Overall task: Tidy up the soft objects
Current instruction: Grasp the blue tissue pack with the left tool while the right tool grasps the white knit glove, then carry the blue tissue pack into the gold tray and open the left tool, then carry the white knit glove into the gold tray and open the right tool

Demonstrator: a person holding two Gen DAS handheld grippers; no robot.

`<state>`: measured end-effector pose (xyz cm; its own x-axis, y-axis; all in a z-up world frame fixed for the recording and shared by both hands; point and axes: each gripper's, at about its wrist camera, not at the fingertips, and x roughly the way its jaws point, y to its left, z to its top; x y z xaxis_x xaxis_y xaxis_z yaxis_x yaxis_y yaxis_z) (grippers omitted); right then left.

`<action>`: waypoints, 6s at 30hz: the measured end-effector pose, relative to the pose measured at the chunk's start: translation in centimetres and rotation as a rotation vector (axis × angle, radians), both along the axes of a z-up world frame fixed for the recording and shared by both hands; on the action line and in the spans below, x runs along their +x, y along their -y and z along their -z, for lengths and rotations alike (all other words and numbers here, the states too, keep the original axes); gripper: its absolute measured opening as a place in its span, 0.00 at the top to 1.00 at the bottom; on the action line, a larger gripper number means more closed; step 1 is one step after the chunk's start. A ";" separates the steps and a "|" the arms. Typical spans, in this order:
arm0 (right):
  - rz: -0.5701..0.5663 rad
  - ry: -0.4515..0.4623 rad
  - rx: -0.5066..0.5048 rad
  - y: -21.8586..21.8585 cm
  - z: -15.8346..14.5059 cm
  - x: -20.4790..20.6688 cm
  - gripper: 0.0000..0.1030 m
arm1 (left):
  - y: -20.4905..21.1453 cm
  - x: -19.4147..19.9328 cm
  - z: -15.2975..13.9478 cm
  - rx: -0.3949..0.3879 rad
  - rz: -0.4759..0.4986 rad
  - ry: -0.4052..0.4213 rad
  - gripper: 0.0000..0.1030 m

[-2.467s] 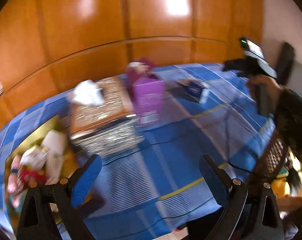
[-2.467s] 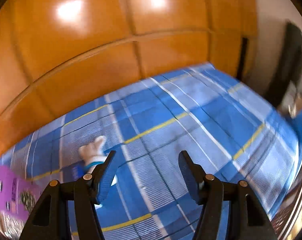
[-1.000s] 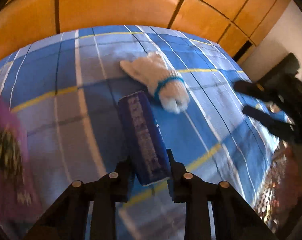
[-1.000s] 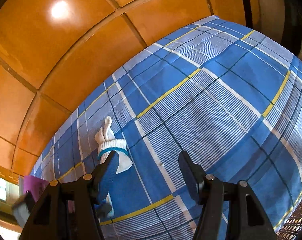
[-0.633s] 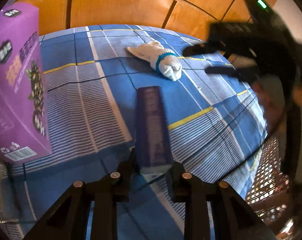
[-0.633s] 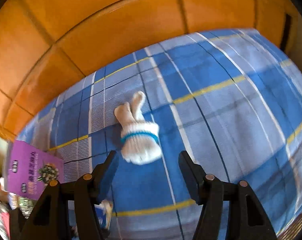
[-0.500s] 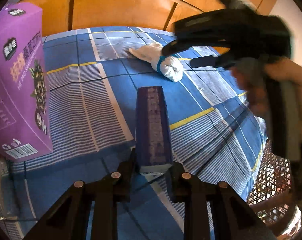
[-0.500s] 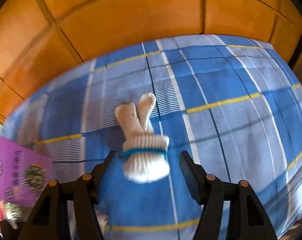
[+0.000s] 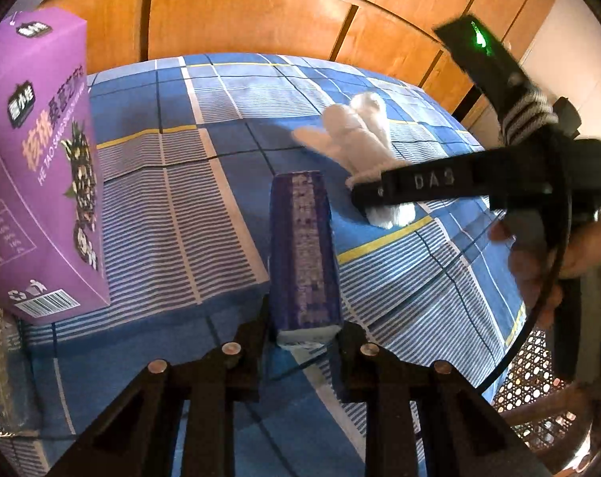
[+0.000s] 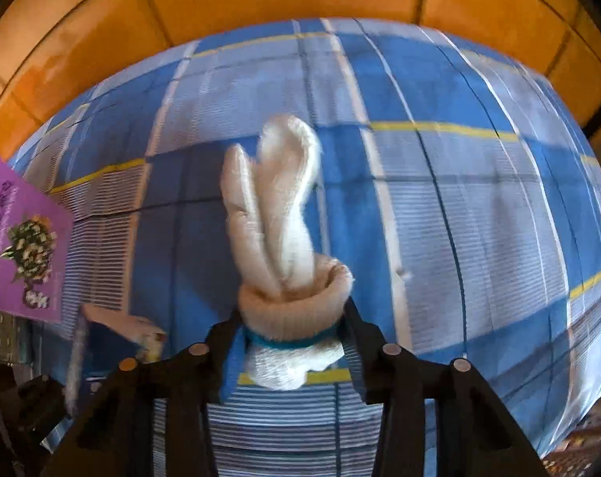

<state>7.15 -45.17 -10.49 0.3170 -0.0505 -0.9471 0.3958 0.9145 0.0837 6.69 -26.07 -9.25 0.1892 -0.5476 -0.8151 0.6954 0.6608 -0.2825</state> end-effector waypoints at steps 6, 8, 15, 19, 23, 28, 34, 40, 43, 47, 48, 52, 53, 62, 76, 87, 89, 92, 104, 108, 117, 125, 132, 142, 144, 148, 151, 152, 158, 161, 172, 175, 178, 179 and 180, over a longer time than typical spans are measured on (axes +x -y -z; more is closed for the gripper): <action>0.079 0.010 -0.017 1.7 -0.3 -0.8 0.60 | 0.9 0.0 -1.0 0.041 -0.016 0.029 0.78; 0.086 0.014 -0.004 2.0 -0.2 -1.0 0.60 | 1.6 0.5 -1.9 0.041 -0.019 0.048 0.78; 0.079 0.014 -0.002 2.6 -0.1 -1.0 0.59 | 4.7 3.4 -7.3 0.018 -0.054 0.112 0.78; 0.057 0.005 -0.018 1.8 0.3 -0.2 0.57 | 5.1 7.4 -11.2 -0.011 -0.141 0.121 0.78; 0.031 -0.010 -0.067 0.9 0.3 0.3 0.57 | 2.3 11.3 -15.4 -0.044 -0.260 0.193 0.78; 0.028 -0.011 -0.074 0.8 0.3 0.4 0.56 | -4.8 15.0 -18.9 -0.046 -0.422 0.277 0.78; -0.006 -0.015 -0.127 -0.5 0.5 0.4 0.57 | -16.6 16.4 -19.0 -0.016 -0.613 0.332 0.78; -0.016 -0.013 -0.147 -1.0 0.7 0.6 0.56 | -25.7 12.8 -15.8 0.012 -0.713 0.331 0.78; -0.016 -0.009 -0.152 -1.2 0.8 0.7 0.55 | -29.0 9.8 -13.5 0.016 -0.750 0.324 0.77; -0.022 -0.008 -0.168 -1.4 0.5 0.3 0.55 | -31.3 6.5 -11.0 0.008 -0.798 0.295 0.77; -0.025 -0.008 -0.172 -1.5 0.5 0.3 0.55 | -31.7 5.8 -10.5 0.009 -0.806 0.293 0.77; -0.053 -0.009 -0.221 -2.4 0.4 0.3 0.55 | -33.5 3.1 -9.0 0.026 -0.832 0.301 0.77; -0.059 -0.008 -0.232 -2.7 0.4 0.2 0.55 | -33.8 2.3 -8.6 0.041 -0.839 0.316 0.77; -0.097 -0.011 -0.309 -4.5 0.0 -0.3 0.56 | -35.3 -0.1 -6.6 0.098 -0.854 0.366 0.77; -0.103 -0.006 -0.324 -4.3 0.1 -0.3 0.56 | -36.3 -0.3 -5.5 0.094 -0.862 0.323 0.77; -0.115 -0.006 -0.344 -4.7 -0.1 -0.4 0.56 | -39.9 2.0 -3.5 0.085 -0.905 0.201 0.31; -0.115 -0.007 -0.345 -4.7 -0.1 -0.4 0.56 | -40.9 1.7 -4.0 0.051 -0.931 0.198 0.28; -0.114 -0.007 -0.345 -4.7 -0.1 -0.4 0.56 | -42.2 0.8 -4.4 0.048 -0.952 0.204 0.26; -0.116 -0.007 -0.348 -4.7 -0.1 -0.4 0.56 | -43.3 -2.4 -4.6 0.073 -1.009 0.240 0.20; -0.121 -0.006 -0.358 -4.8 -0.2 -0.5 0.56 | -41.9 -3.0 -5.6 0.037 -0.974 0.267 0.17; -0.105 -0.004 -0.349 -4.8 -0.2 -0.5 0.56 | -38.6 -3.6 -7.3 0.074 -0.905 0.379 0.00; -0.081 -0.009 -0.360 -4.8 0.0 -0.1 0.57 | -38.5 -3.9 -7.4 0.140 -0.921 0.417 0.00; -0.003 -0.053 -0.253 -3.7 -0.8 1.5 0.61 | -38.3 -4.1 -7.6 0.153 -0.895 0.415 0.00; -0.100 -0.021 -0.260 -6.6 -6.1 6.2 0.61 | -38.0 -4.2 -7.6 0.135 -0.868 0.407 0.00; -0.142 0.017 -0.275 -8.0 -8.3 7.3 0.61 | -37.9 -4.2 -7.7 0.130 -0.859 0.406 0.00; -0.211 0.108 -0.303 -10.4 -12.9 8.8 0.61 | -37.7 -4.3 -7.9 0.130 -0.845 0.416 0.00; -0.300 0.186 -0.340 -13.3 -16.4 9.7 0.61 | -37.7 -4.2 -7.7 0.127 -0.842 0.403 0.00; -0.326 0.209 -0.347 -14.6 -17.3 9.8 0.61 | -37.7 -4.2 -7.6 0.129 -0.844 0.400 0.00; -0.569 0.363 -0.338 -23.9 -21.3 9.4 0.61 | -37.5 -4.2 -7.2 0.139 -0.844 0.393 0.00; -0.682 0.401 -0.318 -28.2 -21.4 8.4 0.61 | -37.7 -4.2 -7.2 0.139 -0.847 0.394 0.00; -0.942 0.362 -0.108 -38.5 -15.6 3.7 0.62 | -40.4 -4.3 -8.1 0.174 -0.912 0.419 0.00; -1.019 0.326 -0.058 -40.3 -13.7 1.7 0.61 | -41.9 -4.6 -8.3 0.174 -0.945 0.426 0.00; -1.112 0.286 -0.021 -41.8 -11.9 -0.6 0.61 | -43.9 -4.8 -8.1 0.157 -1.000 0.414 0.00; -1.138 0.273 -0.018 -42.2 -11.4 -1.3 0.61 | -44.2 -4.8 -8.1 0.152 -1.010 0.410 0.00; -1.173 0.251 -0.009 -42.8 -10.7 -2.2 0.61 | -44.6 -4.8 -8.0 0.146 -1.024 0.405 0.00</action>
<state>4.94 -2.41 0.18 0.3502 0.3865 -0.8532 -0.7056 0.7080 0.0311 1.93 18.54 -1.28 0.7638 0.1159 -0.6349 -0.1744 0.9842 -0.0302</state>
